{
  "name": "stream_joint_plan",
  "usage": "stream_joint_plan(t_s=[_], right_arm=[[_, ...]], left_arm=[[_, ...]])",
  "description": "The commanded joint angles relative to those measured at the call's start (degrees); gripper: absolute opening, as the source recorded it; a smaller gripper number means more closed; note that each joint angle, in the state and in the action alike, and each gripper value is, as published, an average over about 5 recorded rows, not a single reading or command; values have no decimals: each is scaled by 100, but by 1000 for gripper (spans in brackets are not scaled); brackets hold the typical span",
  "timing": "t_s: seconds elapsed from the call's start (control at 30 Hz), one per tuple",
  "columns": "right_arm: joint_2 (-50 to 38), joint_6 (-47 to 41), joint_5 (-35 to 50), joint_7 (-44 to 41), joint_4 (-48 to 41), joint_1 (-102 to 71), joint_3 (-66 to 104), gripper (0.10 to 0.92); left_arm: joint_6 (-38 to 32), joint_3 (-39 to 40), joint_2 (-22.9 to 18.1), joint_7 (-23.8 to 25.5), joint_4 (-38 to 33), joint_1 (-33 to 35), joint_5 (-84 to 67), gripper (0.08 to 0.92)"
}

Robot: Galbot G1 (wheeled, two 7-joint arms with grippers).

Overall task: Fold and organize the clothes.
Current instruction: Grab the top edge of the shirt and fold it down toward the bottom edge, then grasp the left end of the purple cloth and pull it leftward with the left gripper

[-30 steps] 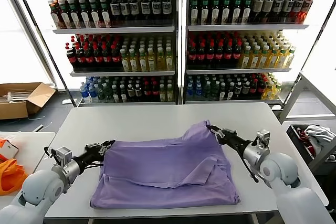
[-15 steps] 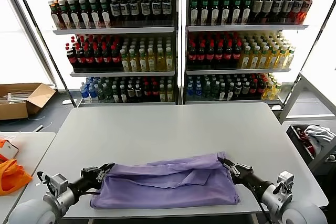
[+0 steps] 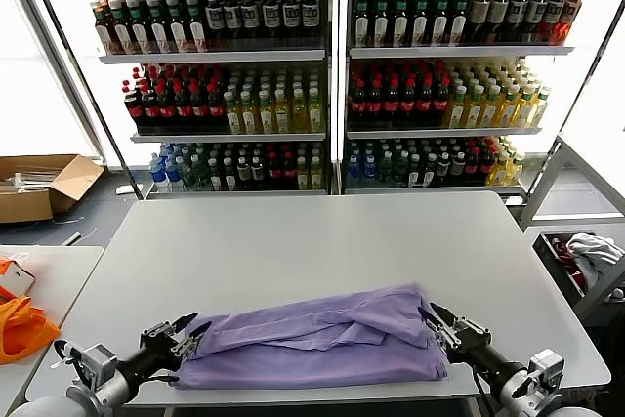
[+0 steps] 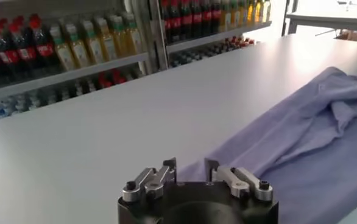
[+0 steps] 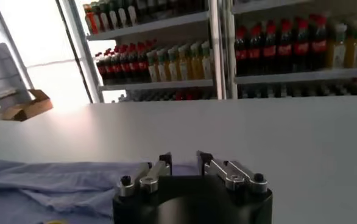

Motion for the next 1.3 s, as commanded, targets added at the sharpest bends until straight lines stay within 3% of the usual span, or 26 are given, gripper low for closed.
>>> stream_joint_plan(t_s=[0.03, 0.27, 0.4, 0.53, 0.97, 1.07, 1.3], right_arm=[[365, 949, -569, 523, 235, -84, 287, 508], [697, 1529, -1488, 436, 19, -263, 187, 708], [758, 1523, -1531, 429, 15, -307, 152, 801], [748, 1481, -1527, 445, 1, -272, 146, 820], [764, 1440, -1487, 439, 36, -248, 113, 823], [758, 1443, -1457, 430, 50, -268, 157, 823], [745, 1441, -1413, 428, 51, -263, 187, 823]], left_arm=[[-349, -132, -483, -1644, -625, 333, -433, 424], [-886, 1043, -1447, -3182, -494, 550, 417, 632], [-1037, 1416, -1800, -3403, -275, 601, 834, 757], [-1029, 1524, -1948, -3428, -121, 563, 884, 816], [-754, 1738, -1986, -3512, 281, 108, 574, 816], [-760, 1746, -1959, -3502, 296, 121, 460, 769], [-789, 1740, -1953, -3445, 316, 166, 311, 566]])
